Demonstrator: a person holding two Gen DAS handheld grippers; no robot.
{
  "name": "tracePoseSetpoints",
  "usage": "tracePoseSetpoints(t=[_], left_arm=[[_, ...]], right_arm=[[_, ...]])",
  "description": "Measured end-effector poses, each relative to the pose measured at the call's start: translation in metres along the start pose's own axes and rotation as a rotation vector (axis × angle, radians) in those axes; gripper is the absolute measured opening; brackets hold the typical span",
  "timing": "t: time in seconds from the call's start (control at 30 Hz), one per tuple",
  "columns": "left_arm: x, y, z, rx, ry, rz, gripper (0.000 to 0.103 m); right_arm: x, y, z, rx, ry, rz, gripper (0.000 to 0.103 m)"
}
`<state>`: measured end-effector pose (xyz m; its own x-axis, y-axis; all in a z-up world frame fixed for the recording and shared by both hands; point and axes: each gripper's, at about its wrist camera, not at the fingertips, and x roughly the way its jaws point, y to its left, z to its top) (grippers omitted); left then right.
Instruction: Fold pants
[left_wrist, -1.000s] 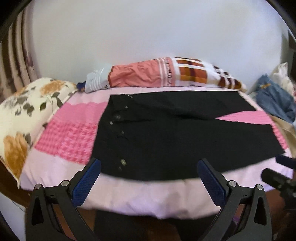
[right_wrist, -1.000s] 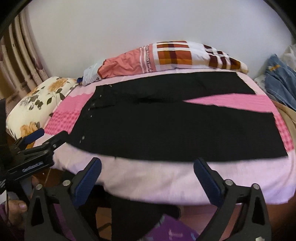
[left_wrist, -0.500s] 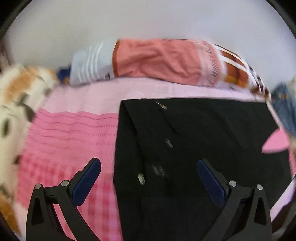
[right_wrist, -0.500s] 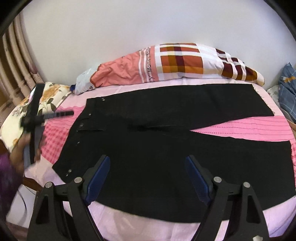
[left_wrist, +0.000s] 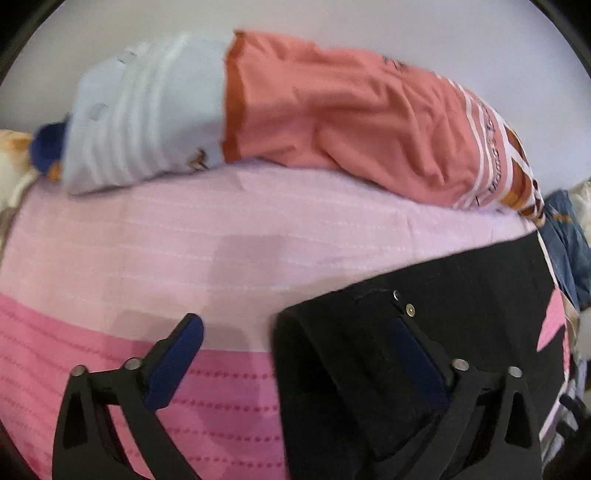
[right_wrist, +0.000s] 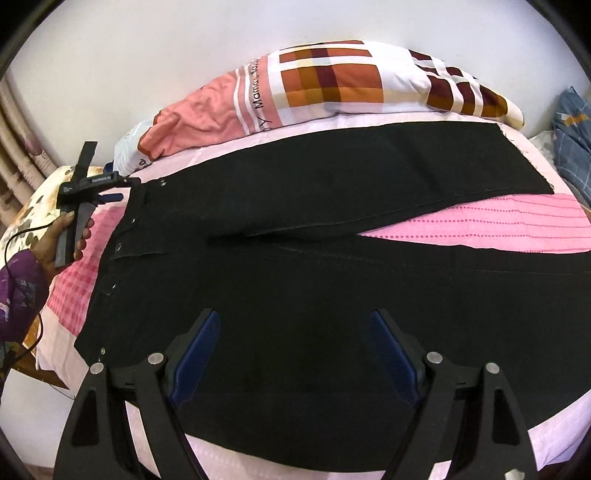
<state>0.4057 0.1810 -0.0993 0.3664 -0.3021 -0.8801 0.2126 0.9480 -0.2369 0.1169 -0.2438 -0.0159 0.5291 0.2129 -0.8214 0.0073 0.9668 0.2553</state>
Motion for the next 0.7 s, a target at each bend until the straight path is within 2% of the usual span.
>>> tracePoseSetpoints(t=[0.03,0.07,0.1,0.13,0.2,0.3,0.4,0.5,0.53,0.7], left_arm=[[0.006,-0.001,0.001,0.002,0.017,0.0,0.065],[0.013,-0.004,0.001,0.013,0.029,-0.005,0.061],[0.011,-0.009,0.0,0.034,0.005,0.012,0.047],[0.012,-0.016,-0.001,0.051,0.001,0.018,0.043],[0.014,-0.025,-0.003,0.066,-0.018,0.066,0.039],[0.004,-0.032,-0.009,0.061,-0.066,0.078,0.028],[-0.02,-0.042,-0.019,0.057,-0.137,0.08,0.015],[-0.054,-0.058,-0.032,0.028,-0.237,0.063,0.015],[-0.069,-0.059,-0.039,0.013,-0.268,0.046,0.015],[-0.134,-0.091,-0.09,0.018,-0.386,-0.034,0.015]], right_arm=[[0.001,0.0,0.001,0.003,0.004,0.0,0.081],[0.003,0.0,0.001,0.007,0.009,0.0,0.081],[0.005,0.0,0.002,0.01,0.013,0.002,0.081],[0.007,0.0,0.001,0.015,0.017,0.004,0.081],[0.01,-0.001,0.001,0.027,0.022,0.006,0.081],[0.01,-0.002,0.002,0.042,0.026,0.013,0.081],[0.002,-0.004,0.008,0.018,-0.013,0.005,0.081],[0.0,-0.011,0.023,0.016,-0.037,0.031,0.081],[0.001,-0.016,0.03,0.034,-0.035,0.05,0.081],[0.023,-0.057,0.084,0.251,0.015,0.25,0.081]])
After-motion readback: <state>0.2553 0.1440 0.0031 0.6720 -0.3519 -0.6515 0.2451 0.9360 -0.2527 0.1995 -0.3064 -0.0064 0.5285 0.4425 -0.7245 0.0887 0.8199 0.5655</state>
